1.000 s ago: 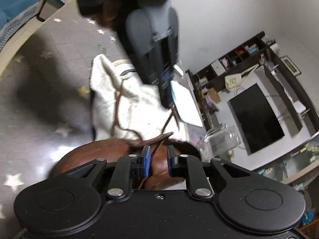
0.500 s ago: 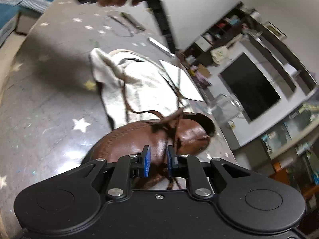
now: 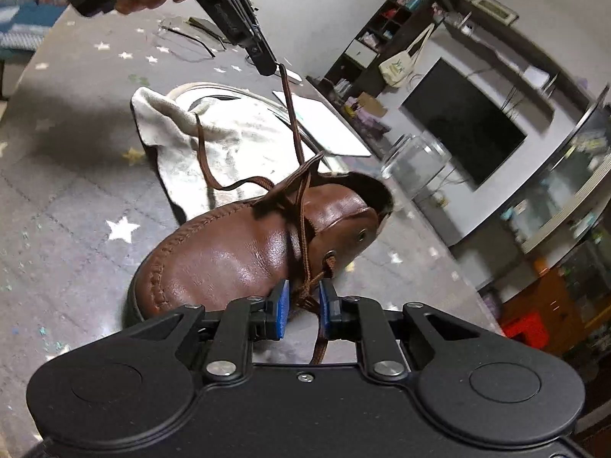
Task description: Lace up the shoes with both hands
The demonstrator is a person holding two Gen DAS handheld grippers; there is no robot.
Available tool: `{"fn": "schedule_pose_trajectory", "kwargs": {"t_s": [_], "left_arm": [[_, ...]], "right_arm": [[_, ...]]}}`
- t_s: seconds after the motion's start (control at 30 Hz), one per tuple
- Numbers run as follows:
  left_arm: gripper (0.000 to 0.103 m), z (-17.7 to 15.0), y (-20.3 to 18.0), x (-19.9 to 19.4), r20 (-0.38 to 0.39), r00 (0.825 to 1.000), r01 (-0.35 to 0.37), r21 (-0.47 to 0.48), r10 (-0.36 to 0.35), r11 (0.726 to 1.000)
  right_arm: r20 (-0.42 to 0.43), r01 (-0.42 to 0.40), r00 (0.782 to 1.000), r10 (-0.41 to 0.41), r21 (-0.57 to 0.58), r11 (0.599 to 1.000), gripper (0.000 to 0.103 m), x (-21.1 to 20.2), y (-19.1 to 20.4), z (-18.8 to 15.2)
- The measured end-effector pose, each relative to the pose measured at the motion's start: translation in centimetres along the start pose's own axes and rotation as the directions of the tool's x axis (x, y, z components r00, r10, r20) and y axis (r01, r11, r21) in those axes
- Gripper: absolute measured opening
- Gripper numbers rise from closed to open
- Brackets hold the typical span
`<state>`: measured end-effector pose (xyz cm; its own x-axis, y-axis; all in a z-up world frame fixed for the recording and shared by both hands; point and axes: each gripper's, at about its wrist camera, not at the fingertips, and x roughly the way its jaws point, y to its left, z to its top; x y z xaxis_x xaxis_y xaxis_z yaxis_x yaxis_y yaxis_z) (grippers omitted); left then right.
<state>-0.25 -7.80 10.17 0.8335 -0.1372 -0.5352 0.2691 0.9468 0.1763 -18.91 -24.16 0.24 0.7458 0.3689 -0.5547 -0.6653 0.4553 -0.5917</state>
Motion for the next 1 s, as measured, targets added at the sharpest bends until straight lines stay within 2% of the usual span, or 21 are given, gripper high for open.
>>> {"fn": "schedule_pose_trajectory", "kwargs": {"t_s": [0.1,0.13,0.23,0.33,0.53,0.63,0.67,0.7,0.77,0.83,0.87,0.9,1.0], "left_arm": [[0.004,-0.1,0.1,-0.2,0.014,1.0,-0.003,-0.01,0.003,1.0],[0.004,0.0,0.0,-0.3,0.016,1.0,-0.001,-0.012,0.001,1.0],[0.004,0.0,-0.1,-0.1,0.014,1.0,0.002,-0.011,-0.001,1.0],[0.004,-0.2,-0.2,0.5,-0.009,1.0,0.002,-0.009,-0.002,1.0],[0.008,-1.8,0.4,2.8,-0.125,0.992,-0.009,-0.017,0.007,1.0],[0.014,-2.7,1.1,3.1,-0.159,0.987,0.021,-0.03,-0.025,0.999],[0.017,-2.9,1.1,3.0,-0.165,0.986,0.028,-0.02,-0.03,0.999],[0.018,-3.1,0.9,2.7,-0.165,0.986,0.034,-0.008,-0.035,0.999],[0.023,-3.3,0.5,2.2,-0.161,0.985,0.072,0.019,-0.068,0.997],[0.025,-3.6,-0.6,1.5,-0.156,0.978,0.152,0.068,-0.14,0.986],[0.026,-3.7,-1.3,1.3,-0.158,0.974,0.18,0.1,-0.163,0.979],[0.026,-3.9,-2.5,1.1,-0.164,0.967,0.221,0.15,-0.196,0.964],[0.031,-4.2,-5.0,1.5,-0.184,0.956,0.271,0.261,-0.228,0.926]], "right_arm": [[0.004,0.022,1.0,-0.022,-0.034,0.999,0.005,-0.4,-0.1,0.1],[0.019,0.055,0.998,-0.054,-0.054,0.997,0.005,-0.9,0.0,0.3],[0.052,0.13,0.99,-0.128,-0.053,0.99,0.005,-1.6,-0.6,0.4],[0.043,0.152,0.988,-0.151,-0.036,0.988,0.004,-1.5,-1.2,0.5],[-0.041,0.124,0.991,-0.125,-0.012,0.992,0.005,1.1,-0.9,-0.9],[-0.074,0.081,0.994,-0.08,0.012,0.997,0.006,1.9,-0.8,-1.6],[-0.085,0.067,0.994,-0.065,0.02,0.998,0.009,2.2,-0.7,-2.0],[-0.091,0.06,0.994,-0.058,0.022,0.998,0.017,2.2,-0.6,-2.3],[-0.09,0.067,0.994,-0.064,0.025,0.997,0.022,1.9,-0.4,-2.6],[-0.09,0.072,0.994,-0.069,0.031,0.997,0.023,1.4,-0.3,-2.7],[-0.087,0.078,0.993,-0.074,0.034,0.996,0.027,1.2,-0.3,-2.7],[-0.084,0.083,0.993,-0.079,0.037,0.996,0.03,0.9,-0.3,-2.6],[-0.064,0.095,0.994,-0.091,0.056,0.994,0.03,0.0,-0.1,-2.4]]}}
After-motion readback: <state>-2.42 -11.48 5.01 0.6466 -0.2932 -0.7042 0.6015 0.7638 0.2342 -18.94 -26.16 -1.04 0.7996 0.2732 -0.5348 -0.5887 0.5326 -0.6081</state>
